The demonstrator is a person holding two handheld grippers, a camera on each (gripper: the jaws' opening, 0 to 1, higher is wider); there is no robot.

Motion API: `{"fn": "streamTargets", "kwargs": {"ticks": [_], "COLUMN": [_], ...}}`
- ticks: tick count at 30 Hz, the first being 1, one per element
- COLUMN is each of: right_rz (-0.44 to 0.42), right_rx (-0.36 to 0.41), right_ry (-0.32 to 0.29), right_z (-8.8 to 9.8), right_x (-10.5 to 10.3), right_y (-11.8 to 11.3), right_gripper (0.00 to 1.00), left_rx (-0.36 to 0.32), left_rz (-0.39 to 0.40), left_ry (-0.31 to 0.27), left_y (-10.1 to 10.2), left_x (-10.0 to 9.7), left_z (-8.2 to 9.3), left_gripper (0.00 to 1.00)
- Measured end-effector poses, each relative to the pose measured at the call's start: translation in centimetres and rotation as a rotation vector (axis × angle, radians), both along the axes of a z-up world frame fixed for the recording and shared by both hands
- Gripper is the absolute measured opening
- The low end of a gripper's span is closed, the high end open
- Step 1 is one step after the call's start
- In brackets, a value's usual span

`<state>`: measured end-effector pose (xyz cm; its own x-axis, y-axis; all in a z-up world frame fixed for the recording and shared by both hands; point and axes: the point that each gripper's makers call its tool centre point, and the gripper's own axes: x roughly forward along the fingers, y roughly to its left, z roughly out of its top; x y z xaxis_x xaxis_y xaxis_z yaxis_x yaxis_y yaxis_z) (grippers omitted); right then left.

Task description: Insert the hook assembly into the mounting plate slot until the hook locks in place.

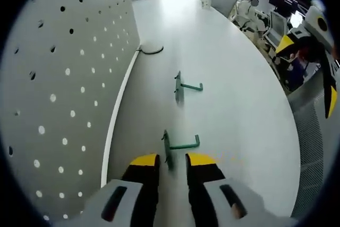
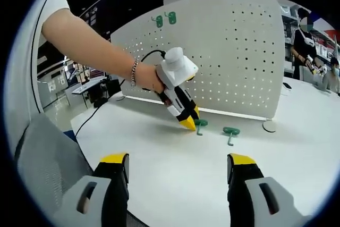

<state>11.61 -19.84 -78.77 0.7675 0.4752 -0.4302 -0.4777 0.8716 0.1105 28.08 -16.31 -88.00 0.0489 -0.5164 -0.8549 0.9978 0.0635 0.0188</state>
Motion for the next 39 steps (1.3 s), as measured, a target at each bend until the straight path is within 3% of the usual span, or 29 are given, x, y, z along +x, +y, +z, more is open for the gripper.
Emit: {"fn": "streamTargets", "kwargs": {"ticks": [13, 34, 39], "right_rz": [-0.007, -0.013, -0.016], "right_rx": [0.006, 0.010, 0.012], "right_ry": [-0.003, -0.005, -0.003], "right_z": [0.09, 0.12, 0.04], "right_x": [0.04, 0.09, 0.07], "right_y": [-0.13, -0.25, -0.32], "right_gripper": [0.73, 0.73, 0.73], "left_rx": [0.020, 0.025, -0.013], "left_rz": [0.027, 0.013, 0.049], "left_ry": [-0.018, -0.026, -0.025], "left_y": [0.21, 0.21, 0.21], "left_x": [0.26, 0.23, 0.36], "left_z": [-0.11, -0.19, 0.26], "left_gripper": [0.06, 0.04, 0.04]}}
